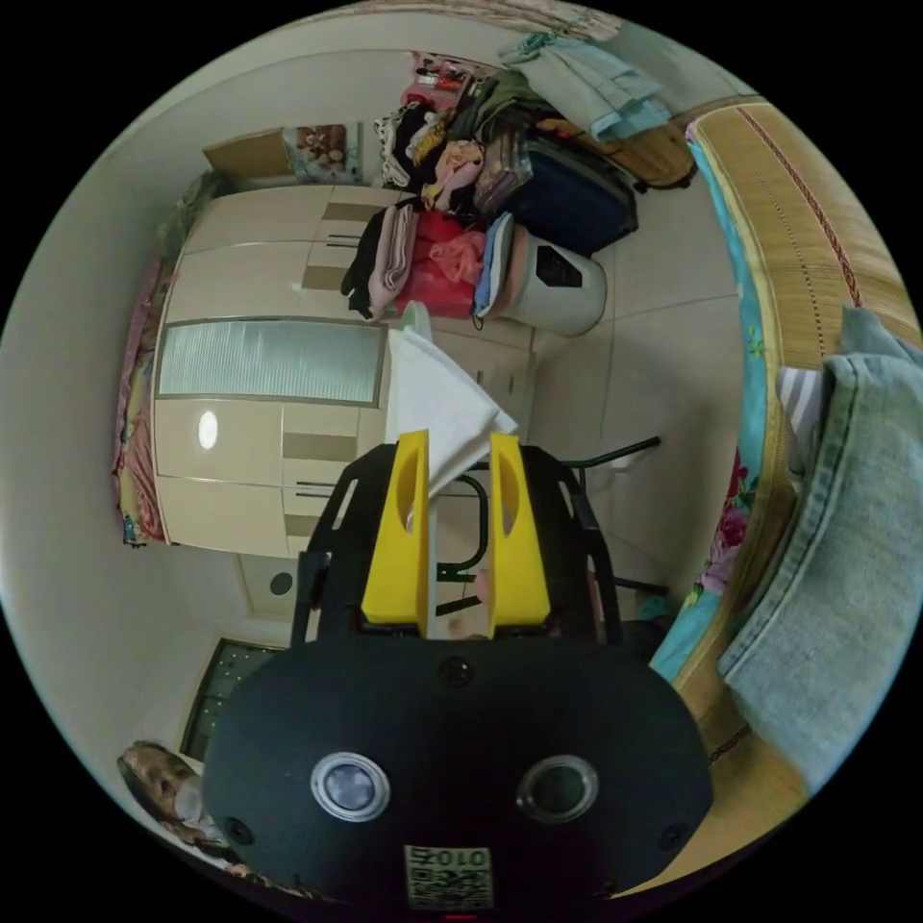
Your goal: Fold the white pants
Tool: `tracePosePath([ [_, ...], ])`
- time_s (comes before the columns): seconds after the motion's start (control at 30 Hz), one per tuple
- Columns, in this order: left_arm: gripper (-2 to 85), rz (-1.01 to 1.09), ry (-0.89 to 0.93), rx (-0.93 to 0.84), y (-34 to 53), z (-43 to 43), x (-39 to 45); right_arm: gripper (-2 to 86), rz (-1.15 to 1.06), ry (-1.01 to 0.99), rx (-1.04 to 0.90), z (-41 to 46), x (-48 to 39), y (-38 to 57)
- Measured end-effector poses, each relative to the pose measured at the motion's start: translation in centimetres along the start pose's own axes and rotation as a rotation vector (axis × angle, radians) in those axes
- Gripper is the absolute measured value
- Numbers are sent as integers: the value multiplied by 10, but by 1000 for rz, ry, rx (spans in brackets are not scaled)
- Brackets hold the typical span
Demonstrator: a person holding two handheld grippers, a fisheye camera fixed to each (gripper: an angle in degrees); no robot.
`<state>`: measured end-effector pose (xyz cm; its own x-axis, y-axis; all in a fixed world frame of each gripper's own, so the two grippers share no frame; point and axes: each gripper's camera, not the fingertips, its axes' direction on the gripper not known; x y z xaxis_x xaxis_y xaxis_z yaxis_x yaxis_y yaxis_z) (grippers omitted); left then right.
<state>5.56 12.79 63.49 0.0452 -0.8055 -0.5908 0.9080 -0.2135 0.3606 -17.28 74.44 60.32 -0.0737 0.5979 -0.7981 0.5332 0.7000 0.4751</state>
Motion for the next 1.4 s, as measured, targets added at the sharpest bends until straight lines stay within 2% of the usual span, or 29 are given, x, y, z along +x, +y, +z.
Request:
tracePosePath([
  [0.13, -1, -2, 17, -18, 8, 18, 4, 103, -8, -52, -68, 11, 2, -25],
  [0.4, -1, 26, 36, -27, 29, 38, 20, 100, 3, -19, -119, 15, -1, -32],
  [0.47, -1, 28, 41, -16, 38, 36, 22, 94, 29, -75, -39, -1, 13, -13],
  [0.63, -1, 4, 53, 27, 66, 34, 17, 85, 41, -279, -47, 4, 34, 4],
  [0.77, -1, 0, 66, 31, 74, 38, 15, 85, 29, -264, -9, -2, 27, -5],
  [1.07, -1, 7, 69, 24, 81, 50, 21, 92, -15, -245, -130, 16, 8, -27],
  [1.13, -1, 7, 77, 24, 83, 53, 23, 82, -6, -228, -82, 9, 14, -24],
  [1.2, -1, 17, 87, 31, 88, 54, 26, 74, -9, -338, -47, 4, 25, -19],
  [1.27, -1, 9, 78, 27, 91, 55, 25, 63, -31, -595, -101, 17, 36, -19],
  [1.33, -1, -4, 79, 26, 93, 55, 22, 57, -41, -622, -108, 24, 33, -19],
  [1.4, -1, -10, 91, 30, 95, 57, 23, 56, -53, -564, -111, 29, 24, -21],
])
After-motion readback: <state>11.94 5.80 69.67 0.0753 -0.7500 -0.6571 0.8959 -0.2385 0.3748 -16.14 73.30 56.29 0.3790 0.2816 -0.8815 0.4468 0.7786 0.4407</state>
